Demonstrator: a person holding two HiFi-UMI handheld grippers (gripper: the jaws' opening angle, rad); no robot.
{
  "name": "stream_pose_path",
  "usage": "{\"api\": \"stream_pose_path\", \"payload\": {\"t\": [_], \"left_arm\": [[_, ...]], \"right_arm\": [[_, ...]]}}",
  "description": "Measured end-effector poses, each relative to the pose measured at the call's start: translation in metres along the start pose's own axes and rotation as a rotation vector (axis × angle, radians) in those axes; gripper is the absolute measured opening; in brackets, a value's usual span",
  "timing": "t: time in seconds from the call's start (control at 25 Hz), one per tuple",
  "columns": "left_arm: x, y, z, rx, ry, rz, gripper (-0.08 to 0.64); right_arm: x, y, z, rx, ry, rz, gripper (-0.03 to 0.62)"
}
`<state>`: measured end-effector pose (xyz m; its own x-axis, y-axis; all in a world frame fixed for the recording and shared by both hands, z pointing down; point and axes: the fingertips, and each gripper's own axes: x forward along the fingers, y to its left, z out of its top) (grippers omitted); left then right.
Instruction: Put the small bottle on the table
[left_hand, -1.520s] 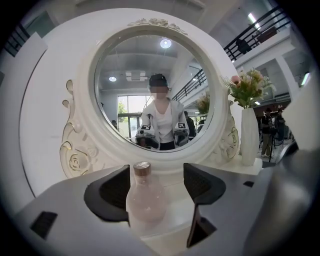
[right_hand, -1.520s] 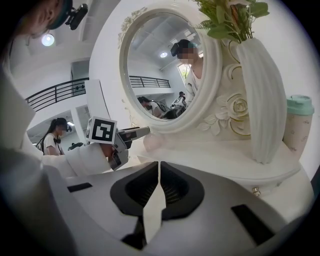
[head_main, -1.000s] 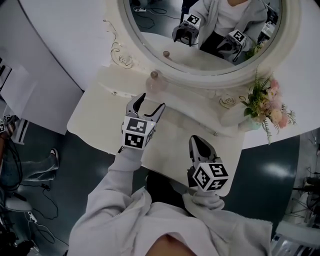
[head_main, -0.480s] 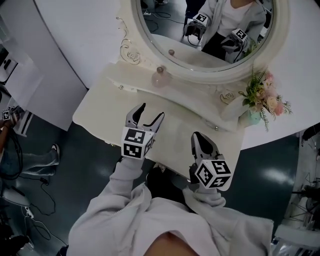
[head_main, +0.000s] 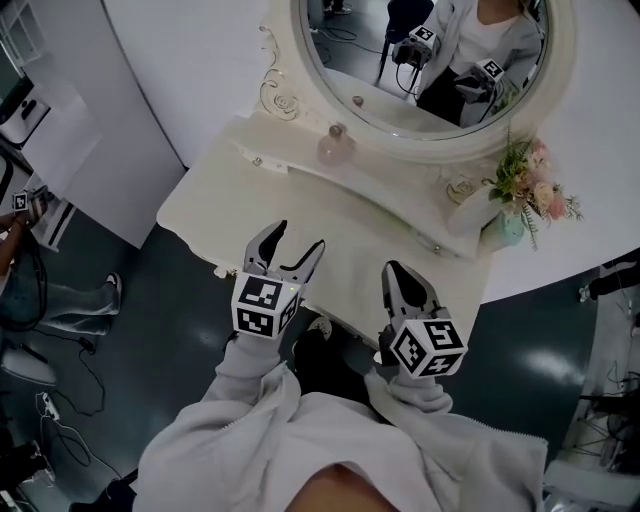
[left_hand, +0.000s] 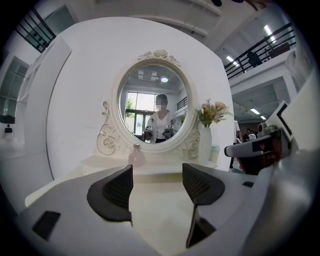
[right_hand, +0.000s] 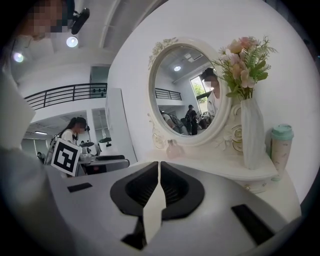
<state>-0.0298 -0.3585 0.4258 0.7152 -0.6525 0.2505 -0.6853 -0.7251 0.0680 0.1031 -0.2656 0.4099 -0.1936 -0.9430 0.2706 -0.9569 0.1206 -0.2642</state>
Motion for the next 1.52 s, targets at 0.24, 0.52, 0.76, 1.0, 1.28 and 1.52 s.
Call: {"api": "stream_pose_path", "payload": {"t": [0.24, 0.52, 0.76, 1.0, 1.28, 1.52], "left_arm": [[-0.043, -0.005, 0.003, -0.012, -0.039, 0.025, 0.310], [-0.079, -0.001, -0.020, -0.041, -0.022, 0.087, 0.221], [-0.095, -0.006, -0.028, -0.055, -0.040, 0.115, 0.021], [-0.098, -0.014, -0.032, -0.047, -0.024, 0.093, 0.015], [-0.099, -0.017, -0.024, -0.044, -0.046, 0.093, 0.015], [-0.104, -0.015, -0.024, -0.049, -0.049, 0.103, 0.015]], "right_arm": [[-0.013, 0.011, -0.001, -0.028, -0.009, 0.015, 0.038], [-0.028, 0.020, -0.007, -0.044, -0.018, 0.027, 0.038], [-0.040, 0.018, -0.011, -0.056, -0.034, 0.025, 0.038], [-0.053, 0.012, 0.001, -0.100, -0.101, -0.022, 0.035], [-0.055, 0.004, 0.002, -0.088, -0.114, -0.043, 0.035], [-0.051, 0.012, 0.002, -0.088, -0.110, -0.017, 0.034]]}}
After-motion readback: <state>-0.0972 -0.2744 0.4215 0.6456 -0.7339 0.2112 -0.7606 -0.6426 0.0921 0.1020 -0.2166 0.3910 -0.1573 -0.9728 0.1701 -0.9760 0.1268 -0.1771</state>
